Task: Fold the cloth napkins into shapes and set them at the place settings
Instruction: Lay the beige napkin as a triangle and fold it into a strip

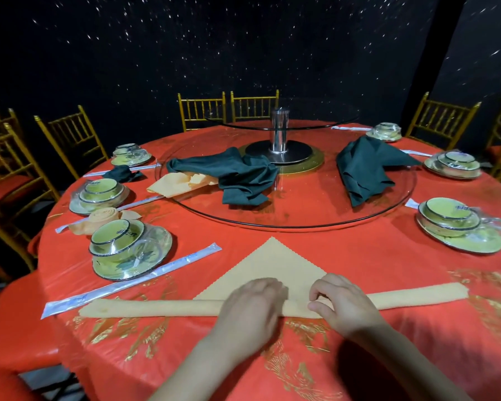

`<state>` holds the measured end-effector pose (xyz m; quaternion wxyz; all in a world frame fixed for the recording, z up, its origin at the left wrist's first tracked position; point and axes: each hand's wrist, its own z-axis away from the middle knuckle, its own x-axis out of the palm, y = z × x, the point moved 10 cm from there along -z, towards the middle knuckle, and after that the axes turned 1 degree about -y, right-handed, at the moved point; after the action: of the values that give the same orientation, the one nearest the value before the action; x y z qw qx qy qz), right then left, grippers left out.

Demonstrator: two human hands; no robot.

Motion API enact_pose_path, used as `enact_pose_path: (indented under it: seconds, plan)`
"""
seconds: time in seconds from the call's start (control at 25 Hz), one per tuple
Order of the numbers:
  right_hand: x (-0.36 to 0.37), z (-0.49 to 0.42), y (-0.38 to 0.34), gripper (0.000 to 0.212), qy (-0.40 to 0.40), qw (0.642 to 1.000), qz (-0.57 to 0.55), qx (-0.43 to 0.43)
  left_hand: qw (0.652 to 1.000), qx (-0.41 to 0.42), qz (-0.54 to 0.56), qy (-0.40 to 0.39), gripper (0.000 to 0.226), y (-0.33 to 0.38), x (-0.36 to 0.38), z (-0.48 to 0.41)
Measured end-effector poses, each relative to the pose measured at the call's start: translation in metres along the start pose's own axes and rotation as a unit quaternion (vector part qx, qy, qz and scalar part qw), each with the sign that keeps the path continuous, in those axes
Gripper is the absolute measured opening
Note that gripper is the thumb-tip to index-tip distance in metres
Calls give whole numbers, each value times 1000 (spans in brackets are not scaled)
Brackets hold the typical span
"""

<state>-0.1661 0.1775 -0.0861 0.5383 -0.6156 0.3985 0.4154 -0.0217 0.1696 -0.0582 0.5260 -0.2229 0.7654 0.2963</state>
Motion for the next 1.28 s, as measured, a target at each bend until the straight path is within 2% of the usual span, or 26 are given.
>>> enact_pose_path:
  seconds: [0.12, 0.2, 0.24, 0.32, 0.4, 0.56, 0.72, 0.88, 0.92, 1.0, 1.12, 1.2, 1.28]
  plan:
    - [-2, 0, 0, 48, 19, 1000, -2, 13, 999, 32, -20, -35, 46, 45, 32, 2]
    - [-5, 9, 1, 42, 55, 998, 13, 12, 997, 22, -42, -56, 52, 50, 41, 6]
    - [-2, 15, 4, 41, 50, 998, 22, 16, 997, 23, -48, -53, 53, 49, 42, 7]
    - [7, 29, 14, 53, 6, 998, 58, 35, 996, 19, -67, -49, 56, 43, 44, 8]
    - [6, 42, 29, 64, 17, 994, 95, 43, 996, 26, -76, -35, 56, 42, 47, 9]
    - [-6, 58, 66, 74, 8, 983, 132, 125, 996, 17, -72, -44, 71, 38, 49, 9]
    - [-16, 72, 100, 81, 17, 967, 165, 192, 994, 6, -82, -70, 70, 34, 52, 10]
    - [-27, 79, 133, 117, 27, 962, 149, 229, 994, 6, -81, -72, 70, 33, 52, 10]
    - [-33, 84, 144, 120, 33, 957, 142, 252, 994, 7, -79, -71, 70, 33, 52, 10]
    - [-39, 93, 166, 111, 13, 944, 137, 301, 995, 11, -74, -67, 70, 33, 52, 9]
    - [-41, 103, 176, 83, -24, 929, 126, 346, 996, 10, -69, -60, 70, 33, 52, 8]
    - [-49, 98, 170, 77, -5, 921, 133, 365, 996, 8, -69, -61, 65, 33, 54, 9]
    - [-61, 75, 139, 83, 45, 932, 139, 333, 996, 21, -71, -48, 54, 35, 52, 9]
